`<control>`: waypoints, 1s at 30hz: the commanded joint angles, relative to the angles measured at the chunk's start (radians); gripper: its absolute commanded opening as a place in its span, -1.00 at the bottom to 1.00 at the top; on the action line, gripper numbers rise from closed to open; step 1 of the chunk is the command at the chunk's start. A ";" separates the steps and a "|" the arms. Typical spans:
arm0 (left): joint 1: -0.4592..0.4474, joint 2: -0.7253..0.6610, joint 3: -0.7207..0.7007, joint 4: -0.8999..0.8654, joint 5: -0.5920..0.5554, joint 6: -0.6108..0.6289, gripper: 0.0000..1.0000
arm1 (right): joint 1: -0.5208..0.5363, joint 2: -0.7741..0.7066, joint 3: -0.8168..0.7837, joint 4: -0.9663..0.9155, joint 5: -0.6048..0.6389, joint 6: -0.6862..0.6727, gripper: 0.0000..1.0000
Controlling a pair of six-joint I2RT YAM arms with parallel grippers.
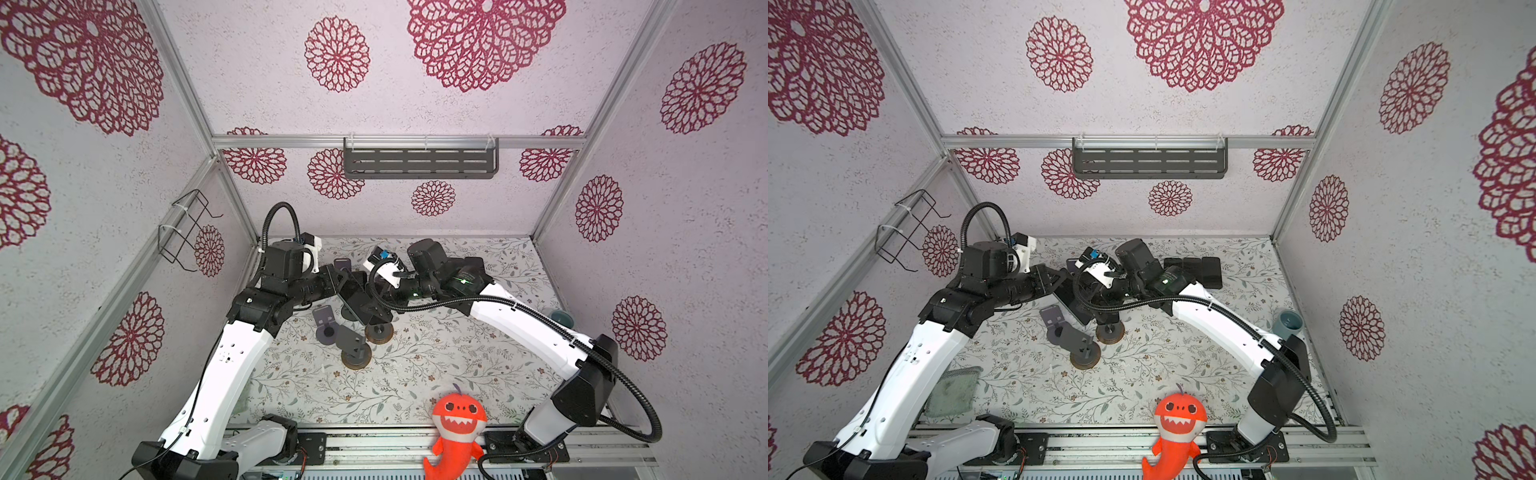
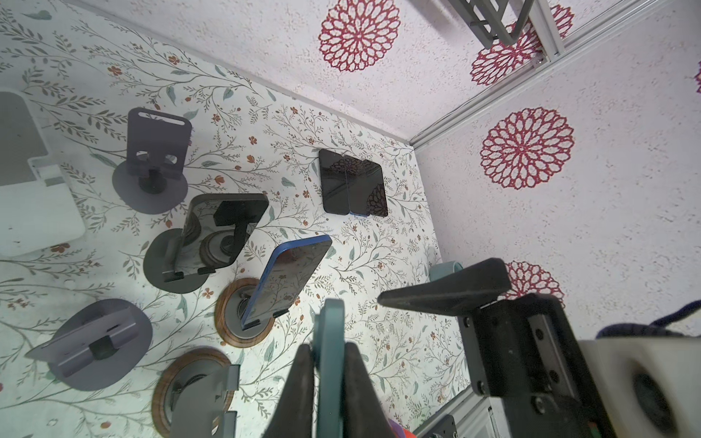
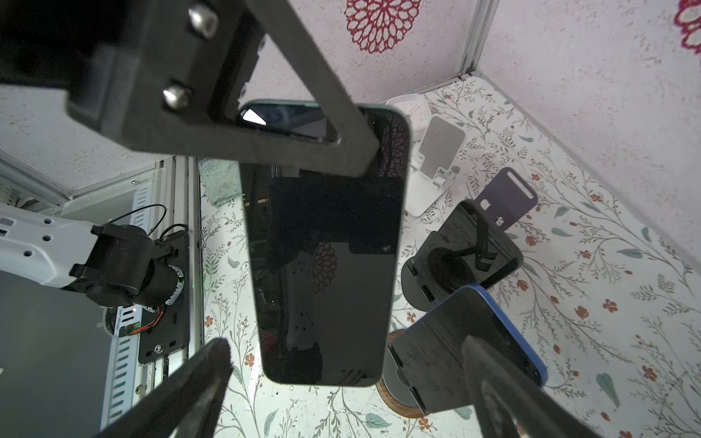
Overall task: Remove the phone from the phone stand
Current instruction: Place the phone to the middle-right of the table.
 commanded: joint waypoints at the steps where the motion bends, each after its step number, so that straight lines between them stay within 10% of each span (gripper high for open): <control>1: 0.009 -0.009 0.008 0.089 0.028 -0.010 -1.00 | 0.017 0.004 0.023 0.046 -0.009 0.028 0.98; 30: 0.009 -0.012 -0.037 0.165 0.018 -0.014 -1.00 | 0.032 0.081 0.062 0.144 0.054 0.174 0.59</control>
